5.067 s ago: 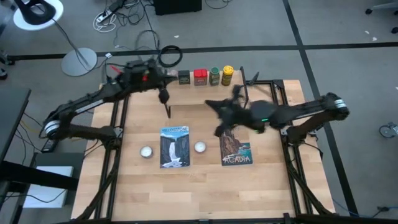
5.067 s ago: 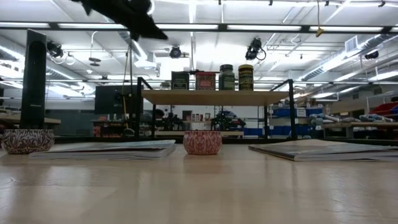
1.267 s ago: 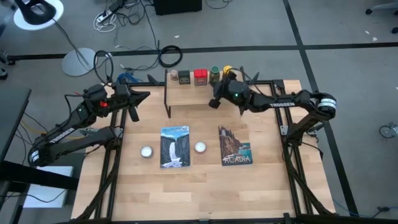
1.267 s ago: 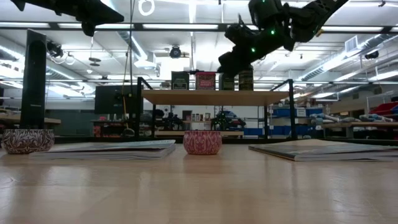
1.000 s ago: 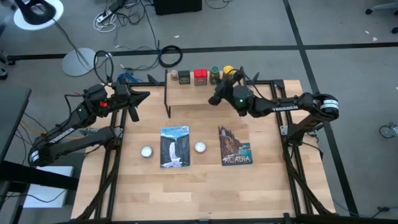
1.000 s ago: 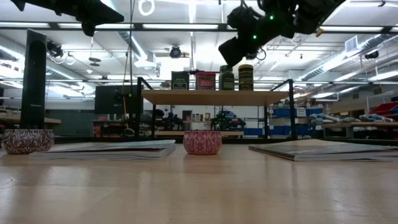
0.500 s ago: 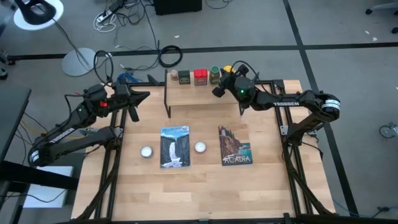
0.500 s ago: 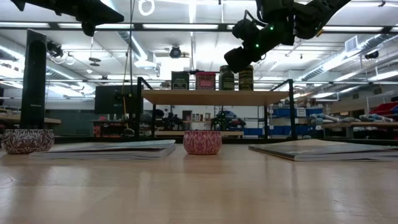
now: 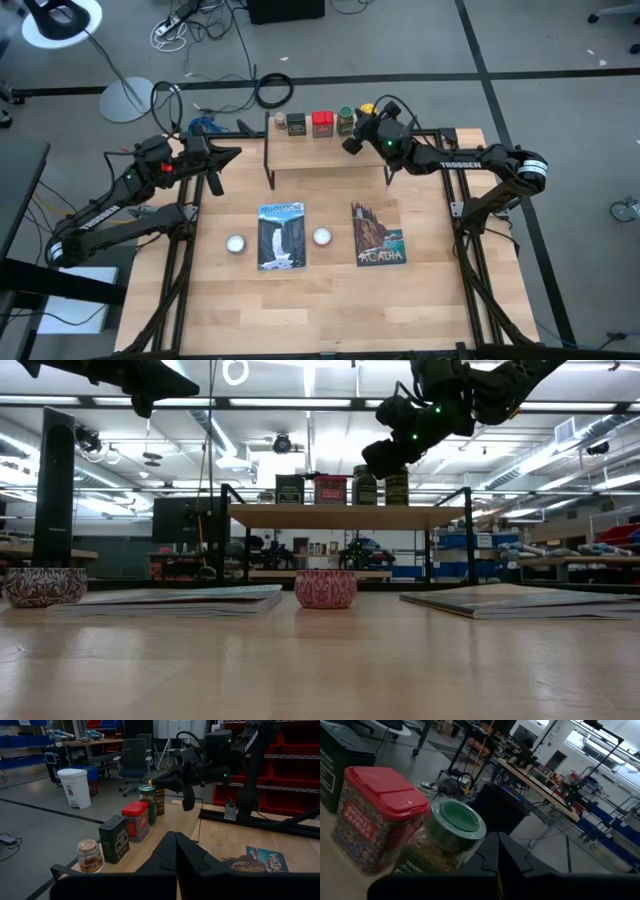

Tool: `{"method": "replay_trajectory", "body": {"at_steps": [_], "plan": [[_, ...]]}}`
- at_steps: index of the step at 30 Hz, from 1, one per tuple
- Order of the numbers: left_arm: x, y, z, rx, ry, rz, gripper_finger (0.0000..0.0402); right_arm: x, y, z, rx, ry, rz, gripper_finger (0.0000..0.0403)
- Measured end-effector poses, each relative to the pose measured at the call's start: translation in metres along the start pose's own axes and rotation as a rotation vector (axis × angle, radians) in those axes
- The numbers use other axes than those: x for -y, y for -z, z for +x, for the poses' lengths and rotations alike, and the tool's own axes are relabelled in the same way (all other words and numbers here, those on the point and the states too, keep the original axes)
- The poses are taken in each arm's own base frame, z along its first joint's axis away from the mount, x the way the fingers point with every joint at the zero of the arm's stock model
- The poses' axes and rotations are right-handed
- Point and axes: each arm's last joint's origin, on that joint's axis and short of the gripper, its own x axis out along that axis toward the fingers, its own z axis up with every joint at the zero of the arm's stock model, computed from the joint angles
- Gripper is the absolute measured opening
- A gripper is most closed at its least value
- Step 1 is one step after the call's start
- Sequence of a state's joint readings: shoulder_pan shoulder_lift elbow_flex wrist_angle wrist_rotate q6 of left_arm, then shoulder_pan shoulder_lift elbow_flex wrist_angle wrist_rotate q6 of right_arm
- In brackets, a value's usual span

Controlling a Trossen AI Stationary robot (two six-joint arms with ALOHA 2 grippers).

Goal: Shelf spices
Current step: Adjust the yellow spice, then return to Home Position

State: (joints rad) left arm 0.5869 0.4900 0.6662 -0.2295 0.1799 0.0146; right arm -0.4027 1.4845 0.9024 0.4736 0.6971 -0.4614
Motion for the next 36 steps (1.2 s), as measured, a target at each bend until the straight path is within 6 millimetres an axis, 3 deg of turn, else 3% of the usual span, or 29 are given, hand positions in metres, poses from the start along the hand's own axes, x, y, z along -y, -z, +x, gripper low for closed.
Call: {"method": "replay_trajectory", "body": {"at_steps": [15,27,32,36], "plan": [[0.0,0.0,0.0,0.0,0.0,-0.001,0.0,0.002,0.006,0.003,-0.044,0.022,0.001,0.0],[0.0,0.0,0.0,-0.001,0.0,-0.001,0.0,-0.008,-0.004,-0.007,0.013,-0.015,0.053,0.0],[0.0,0.0,0.0,-0.002,0.0,-0.001,0.0,-0.025,-0.014,-0.024,0.068,-0.08,0.058,0.0],[0.001,0.001,-0.001,-0.005,0.026,0.034,0.0,-0.04,-0.032,-0.051,0.187,-0.22,0.088,0.0]]}}
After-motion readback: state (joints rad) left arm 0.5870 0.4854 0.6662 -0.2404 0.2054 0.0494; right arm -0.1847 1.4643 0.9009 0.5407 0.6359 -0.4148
